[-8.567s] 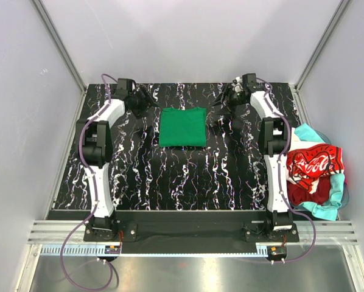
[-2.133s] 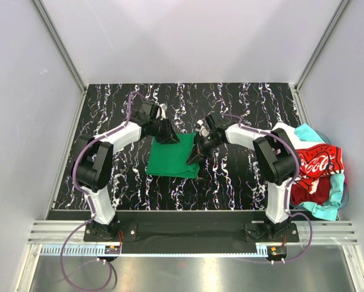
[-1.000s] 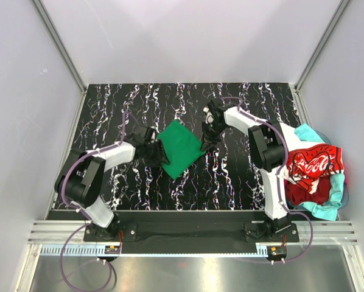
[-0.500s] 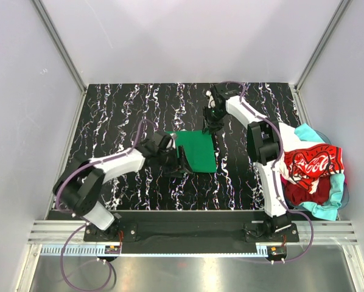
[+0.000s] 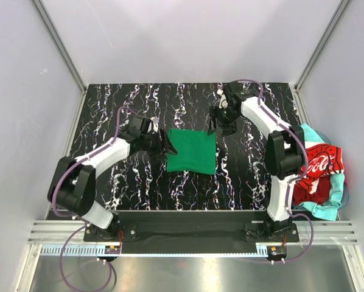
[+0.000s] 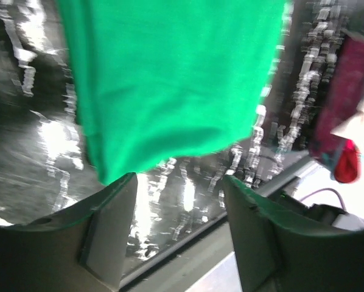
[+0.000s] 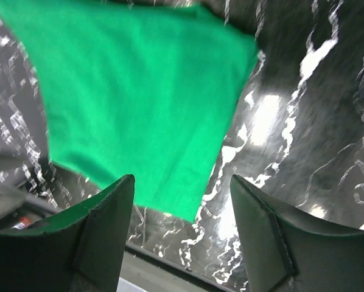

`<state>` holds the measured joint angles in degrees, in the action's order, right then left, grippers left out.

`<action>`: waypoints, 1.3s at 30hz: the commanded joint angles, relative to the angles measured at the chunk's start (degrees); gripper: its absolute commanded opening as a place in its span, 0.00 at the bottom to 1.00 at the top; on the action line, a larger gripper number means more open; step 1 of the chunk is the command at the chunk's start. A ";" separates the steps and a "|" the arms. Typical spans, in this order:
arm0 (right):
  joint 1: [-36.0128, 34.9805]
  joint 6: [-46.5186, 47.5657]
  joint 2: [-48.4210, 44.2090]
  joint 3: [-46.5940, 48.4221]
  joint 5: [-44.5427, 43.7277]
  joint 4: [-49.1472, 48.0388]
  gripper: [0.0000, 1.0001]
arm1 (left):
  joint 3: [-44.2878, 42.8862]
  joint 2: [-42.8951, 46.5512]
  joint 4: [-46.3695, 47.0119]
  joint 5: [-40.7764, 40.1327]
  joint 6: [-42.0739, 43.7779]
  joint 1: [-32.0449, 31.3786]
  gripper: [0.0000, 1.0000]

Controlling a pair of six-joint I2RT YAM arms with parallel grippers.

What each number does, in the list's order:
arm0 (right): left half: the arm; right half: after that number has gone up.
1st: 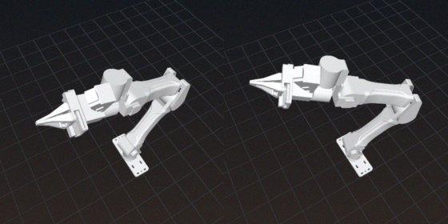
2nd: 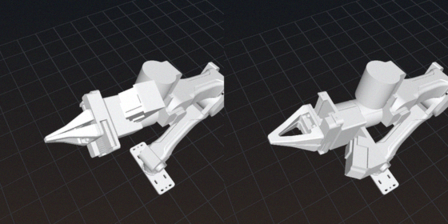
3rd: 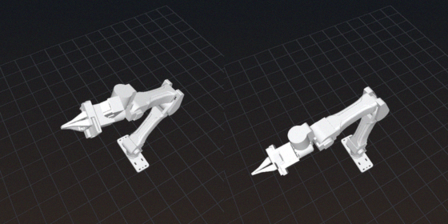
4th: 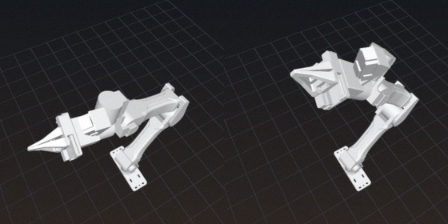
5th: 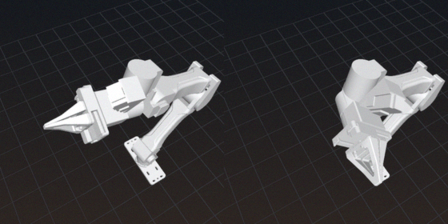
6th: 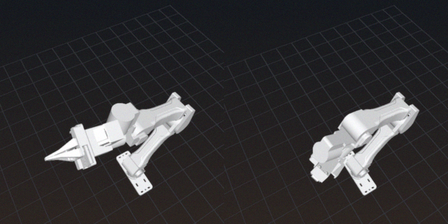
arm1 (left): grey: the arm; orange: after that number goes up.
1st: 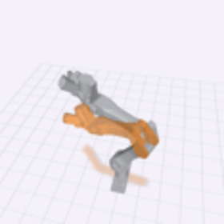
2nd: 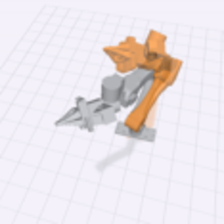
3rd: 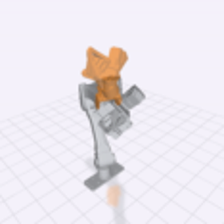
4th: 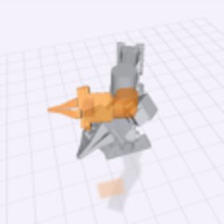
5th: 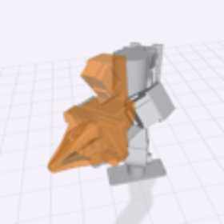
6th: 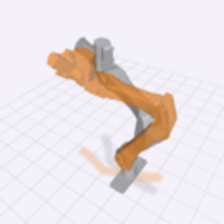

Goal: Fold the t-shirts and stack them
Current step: Fold the tshirt

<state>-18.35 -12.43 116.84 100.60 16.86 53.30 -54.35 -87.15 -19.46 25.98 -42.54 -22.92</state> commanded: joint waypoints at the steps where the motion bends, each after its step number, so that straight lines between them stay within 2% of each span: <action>1: 1.73 -0.84 -4.77 -6.96 5.62 -3.63 0.72 | -3.31 -1.96 0.57 1.88 4.92 2.08 0.65; 4: 4.81 -3.74 -5.66 -11.98 9.67 -10.74 0.72 | -4.54 -4.42 -1.01 1.53 8.34 3.58 0.66; 9: 5.78 -4.19 0.12 -10.51 12.22 -17.16 0.70 | -3.49 -5.83 0.38 0.56 10.64 3.84 0.64; 13: 6.22 -4.10 5.67 -7.17 13.90 -18.93 0.65 | -2.87 -8.55 3.20 2.50 10.55 3.84 0.58; 22: 6.92 -4.89 10.69 -5.06 14.69 -21.48 0.53 | -2.96 -12.95 5.05 4.52 10.11 3.76 0.56; 26: 7.01 -6.03 11.04 -5.06 15.83 -22.97 0.48 | -2.61 -14.71 6.19 6.63 9.50 3.76 0.42; 27: 6.92 -6.29 10.87 -5.32 16.27 -23.58 0.46 | -2.69 -14.88 6.28 6.72 9.50 3.76 0.31; 29: 6.92 -7.26 10.87 -5.32 18.11 -24.90 0.27 | -3.04 -14.71 5.49 6.37 9.41 3.76 0.15; 30: 6.92 -7.78 10.78 -5.67 18.38 -25.34 0.19 | -2.96 -14.28 4.36 5.76 9.41 3.76 0.00; 31: 6.92 -8.83 10.69 -5.67 18.56 -25.78 0.05 | -3.04 -13.23 3.74 3.75 9.50 3.76 0.00; 32: 6.92 -9.54 10.52 -6.11 17.86 -26.40 0.01 | -3.05 -12.69 1.64 2.16 9.67 3.76 0.00; 34: 6.92 -11.29 9.82 -6.64 16.10 -26.84 0.00 | -3.48 -11.38 -0.91 -2.66 10.37 3.76 0.00; 39: 6.92 -12.97 8.76 -6.99 14.16 -25.53 0.00 | -2.78 -10.49 -5.06 -6.02 11.96 3.76 0.00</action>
<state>-11.64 -23.55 127.57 93.51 32.93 29.23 -56.25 -100.36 -20.78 24.49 -32.73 -19.20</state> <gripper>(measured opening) 0.014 0.020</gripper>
